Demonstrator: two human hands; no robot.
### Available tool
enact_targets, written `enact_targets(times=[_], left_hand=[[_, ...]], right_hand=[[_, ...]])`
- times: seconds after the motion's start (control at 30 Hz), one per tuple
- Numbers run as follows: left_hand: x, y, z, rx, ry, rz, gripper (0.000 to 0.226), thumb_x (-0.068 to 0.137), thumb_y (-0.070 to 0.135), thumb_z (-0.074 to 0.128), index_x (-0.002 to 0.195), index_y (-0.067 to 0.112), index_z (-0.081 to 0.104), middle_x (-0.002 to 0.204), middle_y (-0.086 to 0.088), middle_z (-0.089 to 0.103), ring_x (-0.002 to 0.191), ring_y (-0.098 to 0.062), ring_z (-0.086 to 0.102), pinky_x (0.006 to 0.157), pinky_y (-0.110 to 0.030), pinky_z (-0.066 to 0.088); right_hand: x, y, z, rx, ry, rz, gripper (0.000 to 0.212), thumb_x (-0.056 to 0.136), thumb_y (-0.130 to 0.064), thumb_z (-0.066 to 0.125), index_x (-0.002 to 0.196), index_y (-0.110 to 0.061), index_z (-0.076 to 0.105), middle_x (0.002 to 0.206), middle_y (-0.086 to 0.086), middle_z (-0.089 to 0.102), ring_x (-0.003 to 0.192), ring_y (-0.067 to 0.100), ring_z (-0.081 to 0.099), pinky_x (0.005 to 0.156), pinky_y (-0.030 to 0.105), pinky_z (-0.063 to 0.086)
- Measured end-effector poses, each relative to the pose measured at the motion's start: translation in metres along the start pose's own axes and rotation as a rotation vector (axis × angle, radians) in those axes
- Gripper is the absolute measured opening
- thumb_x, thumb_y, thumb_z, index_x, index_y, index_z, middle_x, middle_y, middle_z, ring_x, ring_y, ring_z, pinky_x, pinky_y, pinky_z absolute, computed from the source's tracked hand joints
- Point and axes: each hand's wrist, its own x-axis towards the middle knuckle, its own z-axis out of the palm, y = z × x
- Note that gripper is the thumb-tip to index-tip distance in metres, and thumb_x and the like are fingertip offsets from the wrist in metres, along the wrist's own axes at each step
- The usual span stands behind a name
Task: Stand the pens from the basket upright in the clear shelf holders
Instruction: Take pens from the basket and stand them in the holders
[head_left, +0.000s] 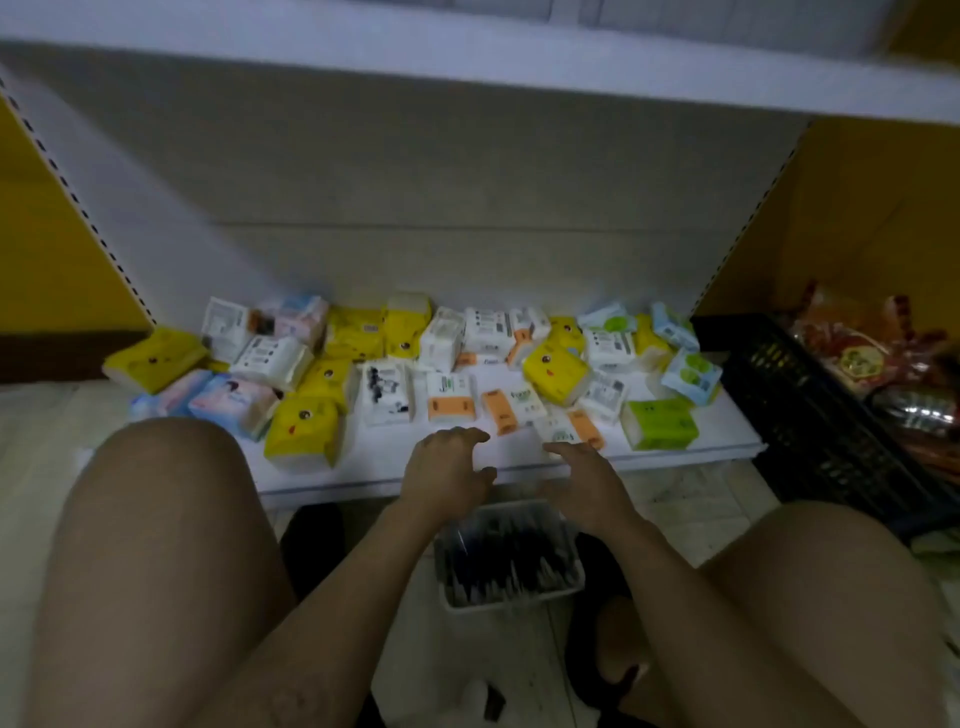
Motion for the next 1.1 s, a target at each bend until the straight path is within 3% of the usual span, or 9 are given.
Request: enact_targets(times=[0.2,0.33,0.5,0.57,0.67,0.77,0.87,0.97,1.1], left_hand=[[-0.012,-0.028,0.069,-0.125,-0.226,-0.227,0.032,0.09,0.03,0.057,0.12,0.019,0.062,0.12,-0.005,0.064,0.109,-0.023,0.06,0.093,-0.031,0.049],[-0.009,-0.038,0.091,-0.121,-0.388,-0.249,0.031,0.094,0.028,0.054,0.122,0.016,0.061,0.116,-0.011,0.066,0.102,-0.026,0.062,0.083,-0.031,0.051],[0.004,-0.047,0.116,-0.139,-0.457,-0.301,0.034,0.096,0.028,0.053,0.123,0.009,0.058,0.118,-0.013,0.062,0.107,-0.027,0.059,0.082,-0.029,0.047],[0.011,-0.052,0.131,-0.168,-0.474,-0.35,0.021,0.094,0.028,0.054,0.095,0.01,0.065,0.099,-0.01,0.064,0.09,-0.023,0.061,0.073,-0.025,0.044],[0.018,-0.054,0.162,-0.245,-0.481,-0.411,0.032,0.092,0.023,0.057,0.061,0.016,0.049,0.066,-0.004,0.05,0.058,-0.012,0.047,0.054,-0.02,0.038],[0.024,-0.049,0.191,-0.29,-0.575,-0.431,0.022,0.093,0.021,0.056,0.087,0.003,0.068,0.091,-0.016,0.065,0.078,-0.023,0.06,0.066,-0.029,0.047],[0.028,-0.044,0.21,-0.291,-0.669,-0.399,0.031,0.097,0.02,0.05,0.116,-0.001,0.063,0.12,-0.015,0.061,0.111,-0.029,0.058,0.091,-0.035,0.046],[0.029,-0.049,0.227,-0.289,-0.714,-0.413,0.037,0.096,0.026,0.053,0.127,0.006,0.056,0.13,-0.011,0.055,0.118,-0.026,0.053,0.096,-0.031,0.043],[0.034,-0.051,0.236,-0.268,-0.761,-0.377,0.039,0.096,0.025,0.053,0.132,0.009,0.052,0.138,-0.01,0.049,0.126,-0.025,0.047,0.1,-0.03,0.038]], right_hand=[[0.007,0.022,0.055,-0.023,-0.225,0.089,0.038,0.093,-0.032,0.055,0.127,-0.016,0.057,0.128,0.009,0.058,0.111,0.027,0.056,0.08,0.028,0.041],[0.011,0.03,0.064,-0.076,-0.304,0.102,0.04,0.095,-0.029,0.053,0.133,-0.015,0.052,0.125,0.011,0.06,0.109,0.028,0.057,0.089,0.036,0.049],[0.009,0.055,0.084,-0.068,-0.47,0.191,0.043,0.101,-0.024,0.044,0.143,-0.013,0.041,0.146,0.01,0.043,0.128,0.028,0.046,0.098,0.03,0.04],[0.009,0.068,0.093,-0.082,-0.545,0.224,0.034,0.102,-0.023,0.042,0.133,-0.011,0.049,0.144,0.014,0.045,0.121,0.027,0.049,0.095,0.028,0.04],[0.018,0.079,0.098,-0.156,-0.592,0.281,0.033,0.1,-0.02,0.043,0.125,-0.001,0.057,0.131,0.021,0.055,0.119,0.032,0.053,0.1,0.037,0.043],[0.036,0.089,0.103,-0.166,-0.552,0.325,0.033,0.1,-0.021,0.044,0.126,-0.006,0.058,0.128,0.017,0.058,0.118,0.032,0.054,0.101,0.04,0.043],[0.047,0.092,0.114,-0.11,-0.595,0.31,0.033,0.101,-0.016,0.041,0.125,0.001,0.056,0.125,0.017,0.056,0.114,0.032,0.054,0.096,0.035,0.043],[0.053,0.101,0.139,-0.038,-0.628,0.317,0.022,0.099,-0.011,0.043,0.087,0.001,0.057,0.096,0.021,0.059,0.088,0.033,0.055,0.087,0.037,0.042],[0.051,0.113,0.168,-0.06,-0.734,0.353,0.028,0.097,-0.021,0.053,0.093,0.004,0.065,0.101,0.019,0.064,0.107,0.034,0.056,0.082,0.029,0.042]])
